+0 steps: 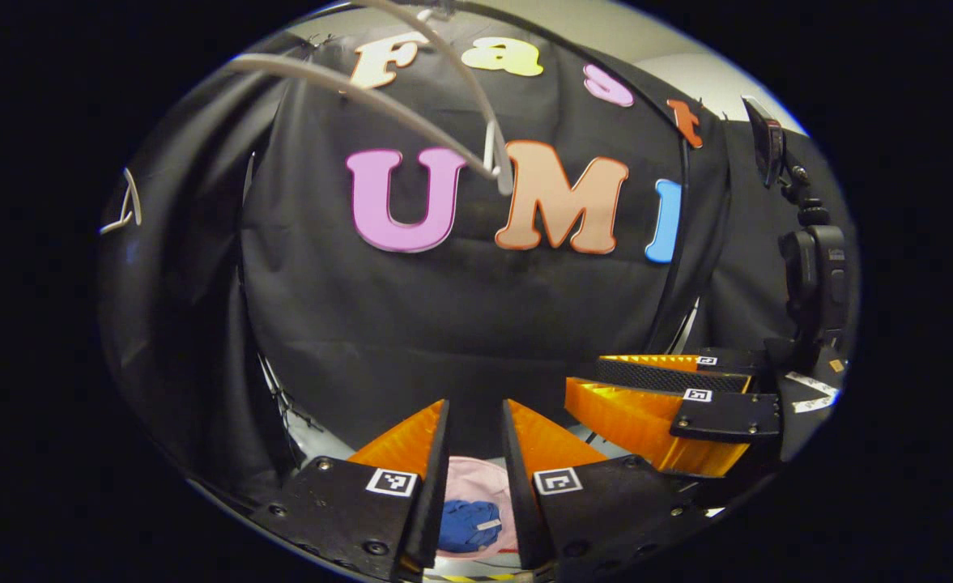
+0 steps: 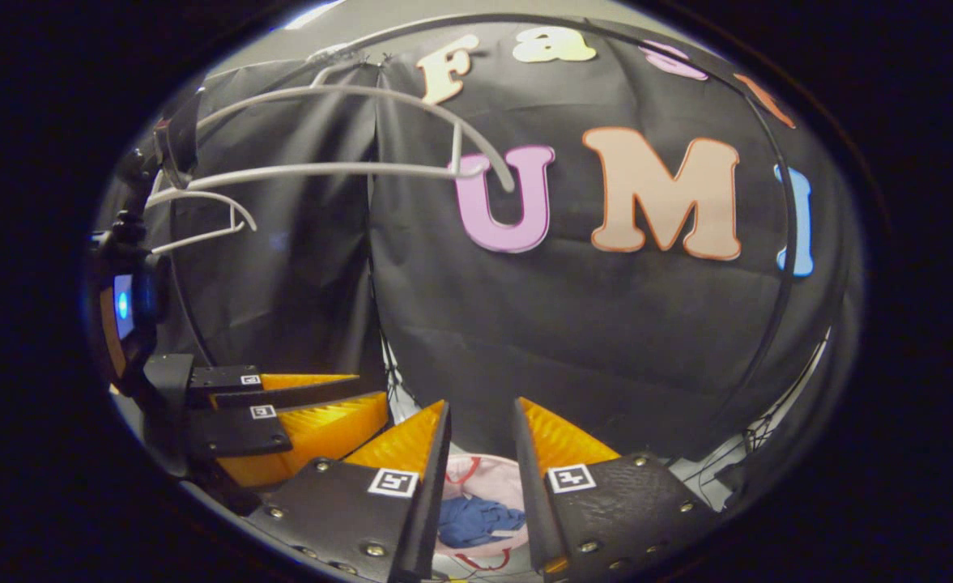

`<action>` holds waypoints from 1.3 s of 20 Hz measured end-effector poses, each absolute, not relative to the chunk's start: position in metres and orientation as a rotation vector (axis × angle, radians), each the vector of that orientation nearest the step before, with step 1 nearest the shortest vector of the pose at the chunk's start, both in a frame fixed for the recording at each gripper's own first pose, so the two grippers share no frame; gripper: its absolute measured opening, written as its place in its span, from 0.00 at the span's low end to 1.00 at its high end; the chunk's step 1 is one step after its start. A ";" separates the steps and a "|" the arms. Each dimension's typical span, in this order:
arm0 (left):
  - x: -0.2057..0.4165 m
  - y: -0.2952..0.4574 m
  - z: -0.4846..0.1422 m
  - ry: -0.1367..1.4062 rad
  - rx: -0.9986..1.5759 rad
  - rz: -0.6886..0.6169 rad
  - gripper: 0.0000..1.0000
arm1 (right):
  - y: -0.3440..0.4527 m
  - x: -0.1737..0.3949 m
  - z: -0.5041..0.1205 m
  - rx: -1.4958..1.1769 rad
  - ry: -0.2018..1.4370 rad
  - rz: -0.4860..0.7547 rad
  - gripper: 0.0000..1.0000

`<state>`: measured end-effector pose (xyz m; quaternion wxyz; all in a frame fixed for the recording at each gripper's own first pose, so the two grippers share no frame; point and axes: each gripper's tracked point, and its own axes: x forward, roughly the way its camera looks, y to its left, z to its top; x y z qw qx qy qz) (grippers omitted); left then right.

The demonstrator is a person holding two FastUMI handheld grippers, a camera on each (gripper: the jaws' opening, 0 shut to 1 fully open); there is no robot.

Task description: Grasp the clothes on the hanger with both hands and then place them into the laundry hamper below.

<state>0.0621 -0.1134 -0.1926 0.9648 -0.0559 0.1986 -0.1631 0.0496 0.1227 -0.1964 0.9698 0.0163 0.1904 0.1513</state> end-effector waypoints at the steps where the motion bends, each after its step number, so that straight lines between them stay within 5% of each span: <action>1: 0.062 -0.115 -0.180 0.376 -0.114 -0.334 0.44 | 0.122 0.052 -0.191 0.037 0.361 0.298 0.44; 8: 0.065 -0.124 -0.113 0.208 -0.130 -0.342 0.75 | 0.088 0.043 -0.116 0.021 0.202 0.218 0.63; 11: 0.066 -0.131 -0.079 0.136 -0.144 -0.348 0.91 | 0.068 0.038 -0.087 0.015 0.136 0.166 0.81; 13: 0.062 -0.130 -0.057 0.094 -0.160 -0.365 0.92 | 0.054 0.033 -0.063 0.022 0.094 0.123 0.91; 18: 0.059 -0.144 -0.018 0.029 -0.176 -0.417 0.92 | 0.017 0.006 -0.016 0.049 0.002 0.010 0.95; 26: 0.057 -0.160 0.008 -0.030 -0.167 -0.462 0.94 | -0.030 -0.026 0.012 0.041 -0.061 -0.106 0.92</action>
